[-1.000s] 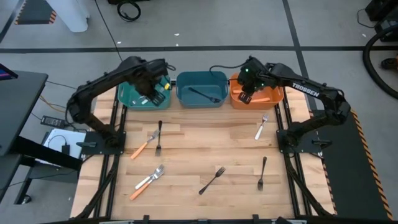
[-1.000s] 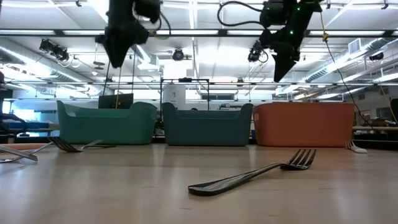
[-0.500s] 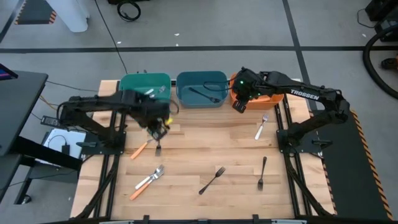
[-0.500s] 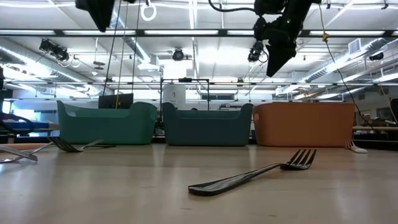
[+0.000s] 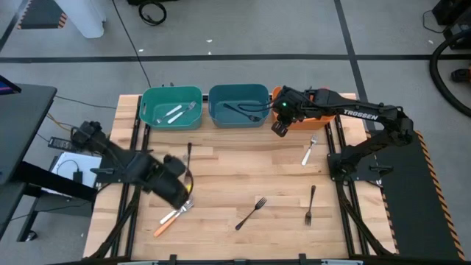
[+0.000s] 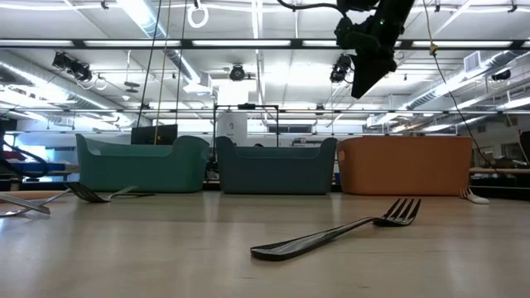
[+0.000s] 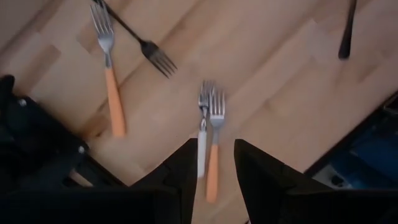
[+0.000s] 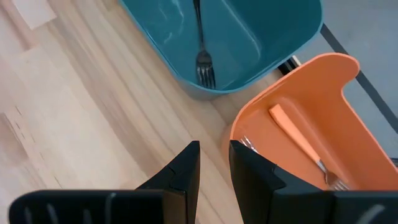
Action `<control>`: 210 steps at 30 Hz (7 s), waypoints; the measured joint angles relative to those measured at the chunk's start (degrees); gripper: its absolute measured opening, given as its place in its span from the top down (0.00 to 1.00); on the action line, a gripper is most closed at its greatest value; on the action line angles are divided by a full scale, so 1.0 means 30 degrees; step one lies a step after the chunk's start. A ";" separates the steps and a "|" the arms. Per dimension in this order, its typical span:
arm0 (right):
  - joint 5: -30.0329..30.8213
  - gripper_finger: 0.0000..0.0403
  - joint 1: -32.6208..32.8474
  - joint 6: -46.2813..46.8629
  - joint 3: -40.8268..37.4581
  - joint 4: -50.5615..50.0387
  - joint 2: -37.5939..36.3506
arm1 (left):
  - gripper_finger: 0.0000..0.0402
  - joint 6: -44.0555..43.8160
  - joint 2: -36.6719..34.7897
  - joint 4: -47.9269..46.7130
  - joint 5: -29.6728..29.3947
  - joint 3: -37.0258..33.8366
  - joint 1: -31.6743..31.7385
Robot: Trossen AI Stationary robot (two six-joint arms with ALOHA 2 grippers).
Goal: Sort silverware by color (type)
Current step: Put the yellow fork into the orange bin
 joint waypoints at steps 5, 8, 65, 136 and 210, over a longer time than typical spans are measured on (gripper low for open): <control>-0.0029 0.77 0.0512 0.1278 0.0007 0.0274 0.0000 | 0.68 -0.1483 0.1124 0.0172 0.0119 0.0007 -0.2210; 0.0070 0.77 0.0971 0.1352 0.0002 0.0412 0.0000 | 0.64 -0.1745 0.2007 0.0356 0.0238 0.0007 -0.3030; 0.0321 0.77 0.5084 0.3487 0.0000 0.2105 0.0000 | 0.63 -0.4045 0.8021 1.0393 0.4532 -0.8119 -0.2692; -0.7005 0.77 0.6182 0.5241 0.0000 0.5743 0.0000 | 0.89 0.6195 -0.2805 2.0157 -0.2660 -1.0950 0.6398; 0.1909 0.90 -0.2164 -0.4851 0.0007 0.1286 -0.2178 | 0.81 1.3382 -0.2958 3.1291 -0.2391 -1.0892 1.3928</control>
